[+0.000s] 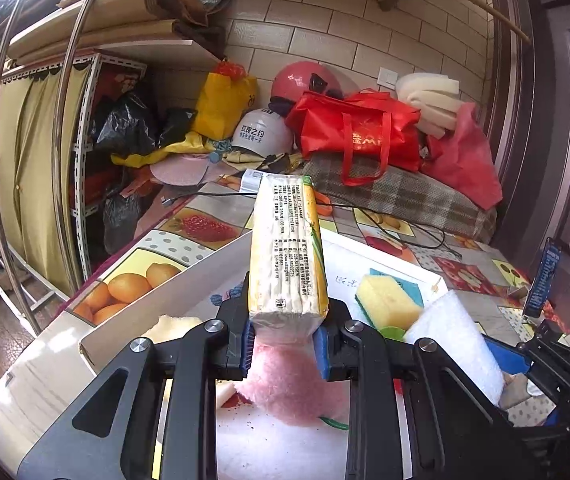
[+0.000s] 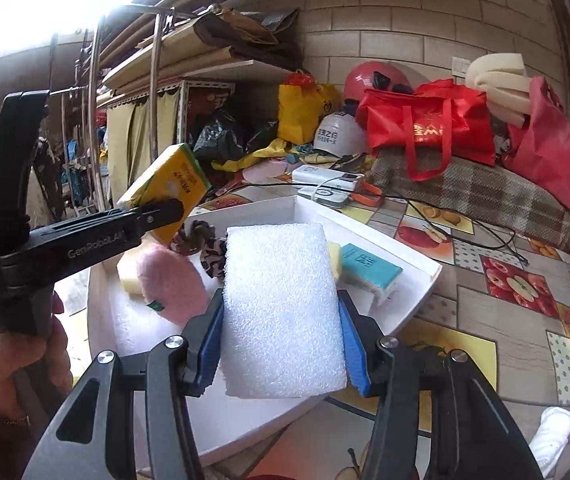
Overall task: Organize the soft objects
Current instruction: 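Carry the tissue pack and foam sheet into the white tray and open both grippers, then grasp the braided rope knot with the left gripper while the right grasps the white glove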
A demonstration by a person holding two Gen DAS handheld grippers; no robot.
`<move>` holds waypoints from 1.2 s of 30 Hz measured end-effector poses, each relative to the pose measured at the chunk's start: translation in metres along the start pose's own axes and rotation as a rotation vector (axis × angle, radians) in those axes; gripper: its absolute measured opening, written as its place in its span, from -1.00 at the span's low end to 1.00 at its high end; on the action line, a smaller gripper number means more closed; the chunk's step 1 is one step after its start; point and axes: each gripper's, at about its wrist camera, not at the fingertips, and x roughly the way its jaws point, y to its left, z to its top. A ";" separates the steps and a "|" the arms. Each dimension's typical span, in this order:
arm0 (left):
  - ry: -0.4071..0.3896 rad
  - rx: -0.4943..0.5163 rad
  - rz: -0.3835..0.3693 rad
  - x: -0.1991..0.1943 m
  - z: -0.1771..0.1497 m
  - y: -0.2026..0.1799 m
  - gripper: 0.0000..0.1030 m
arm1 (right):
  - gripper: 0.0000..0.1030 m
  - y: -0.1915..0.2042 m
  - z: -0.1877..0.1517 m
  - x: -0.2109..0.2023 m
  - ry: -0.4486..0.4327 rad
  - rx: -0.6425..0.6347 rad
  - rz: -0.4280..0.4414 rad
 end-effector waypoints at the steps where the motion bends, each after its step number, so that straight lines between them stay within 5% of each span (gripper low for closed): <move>1: 0.005 -0.011 -0.001 0.000 0.000 0.001 -0.55 | 0.00 0.005 0.001 0.007 0.034 -0.028 0.008; 9: -0.013 0.067 0.017 -0.002 0.000 -0.012 -0.54 | 0.00 -0.010 0.010 0.035 0.075 -0.030 -0.102; 20: -0.052 0.062 0.098 -0.008 -0.003 -0.008 -0.48 | 0.02 0.000 0.006 0.013 0.005 -0.013 -0.054; 22: -0.076 0.063 0.121 -0.013 -0.004 -0.009 -0.27 | 0.16 -0.002 0.006 0.013 -0.001 0.000 -0.063; 23: -0.088 0.062 0.139 -0.016 -0.005 -0.009 0.02 | 0.29 -0.004 0.006 0.012 -0.006 0.010 -0.067; 24: -0.101 0.060 0.160 -0.018 -0.005 -0.009 0.39 | 0.63 -0.006 0.006 0.010 -0.016 0.021 -0.073; 29: -0.157 0.028 0.237 -0.031 -0.008 -0.006 0.94 | 1.00 -0.014 0.004 -0.006 -0.100 0.075 -0.101; 36: -0.160 -0.012 0.237 -0.046 -0.017 -0.005 1.00 | 1.00 -0.023 -0.006 -0.024 -0.139 0.144 -0.102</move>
